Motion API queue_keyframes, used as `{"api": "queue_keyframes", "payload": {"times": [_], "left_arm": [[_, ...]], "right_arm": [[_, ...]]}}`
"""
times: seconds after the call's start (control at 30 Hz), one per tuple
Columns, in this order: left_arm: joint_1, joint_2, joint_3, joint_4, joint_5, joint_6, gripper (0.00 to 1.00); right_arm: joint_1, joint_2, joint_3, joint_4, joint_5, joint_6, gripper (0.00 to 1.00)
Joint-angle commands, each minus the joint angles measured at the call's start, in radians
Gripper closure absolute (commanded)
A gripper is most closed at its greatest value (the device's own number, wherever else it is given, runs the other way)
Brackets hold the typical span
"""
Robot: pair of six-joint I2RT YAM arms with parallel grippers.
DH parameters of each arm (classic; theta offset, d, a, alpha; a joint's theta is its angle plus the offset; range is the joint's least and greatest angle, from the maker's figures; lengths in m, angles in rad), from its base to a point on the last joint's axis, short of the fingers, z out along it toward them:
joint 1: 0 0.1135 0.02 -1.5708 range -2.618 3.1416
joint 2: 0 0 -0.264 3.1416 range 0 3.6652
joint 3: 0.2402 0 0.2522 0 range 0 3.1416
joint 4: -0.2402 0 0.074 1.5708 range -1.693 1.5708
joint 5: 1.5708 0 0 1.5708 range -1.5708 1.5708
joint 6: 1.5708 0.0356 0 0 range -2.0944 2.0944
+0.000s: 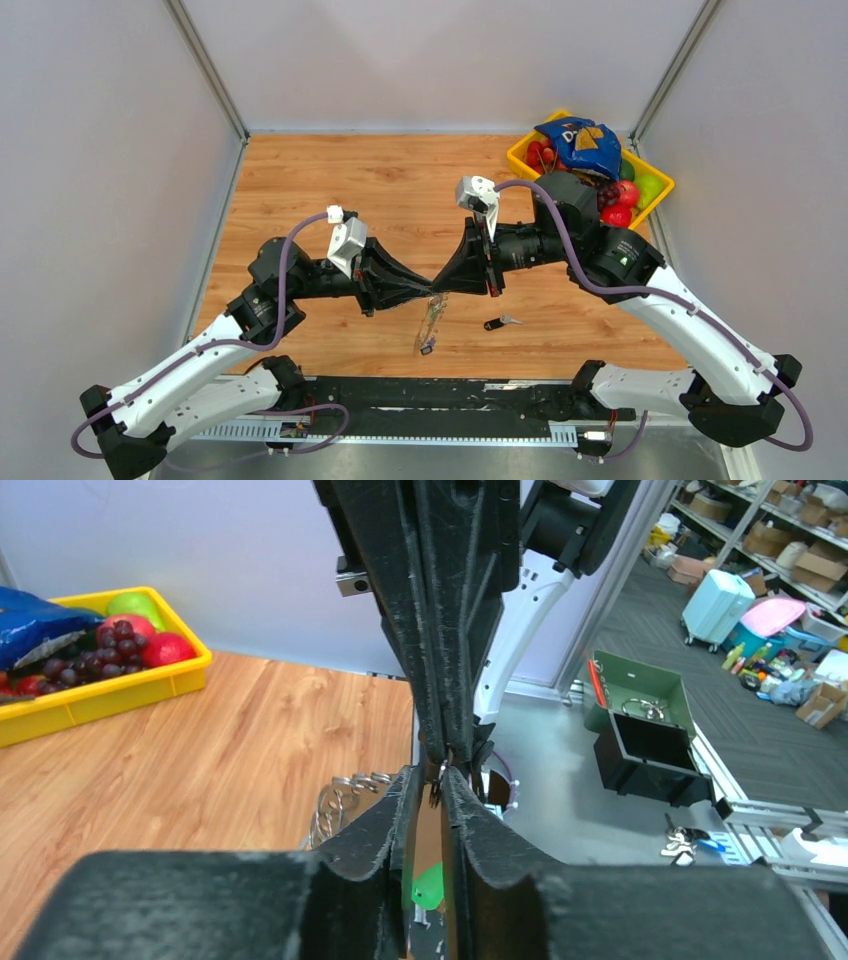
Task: Put the keys on the keyring
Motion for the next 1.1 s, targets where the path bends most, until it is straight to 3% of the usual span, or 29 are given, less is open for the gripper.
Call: {"api": "queue_keyframes", "payload": {"times": [0.0,0.03,0.1,0.47,0.67,0.77,1.07], "left_arm": [[0.000,-0.008,0.006,0.048,0.032,-0.001,0.84],[0.000,-0.008,0.007,0.047,0.032,-0.002,0.94],[-0.001,-0.009,0.007,0.047,0.039,-0.001,0.99],[0.000,-0.032,0.021,-0.021,-0.036,0.019,1.00],[0.000,-0.035,0.032,-0.050,-0.074,0.039,1.00],[0.000,-0.037,0.032,-0.050,-0.081,0.050,1.00],[0.000,-0.042,0.046,-0.101,-0.154,0.088,1.00]], "right_arm": [[0.008,-0.015,0.047,0.061,0.003,-0.008,1.00],[0.010,-0.016,0.047,0.062,0.005,-0.008,1.00],[0.011,-0.020,0.044,0.065,0.011,-0.005,1.00],[0.014,-0.050,0.023,0.061,0.074,0.010,0.99],[0.012,-0.095,0.015,0.049,0.136,0.016,0.69],[0.013,-0.114,0.016,0.027,0.203,0.015,0.61],[0.010,-0.119,-0.121,-0.083,0.575,0.085,0.54]]}}
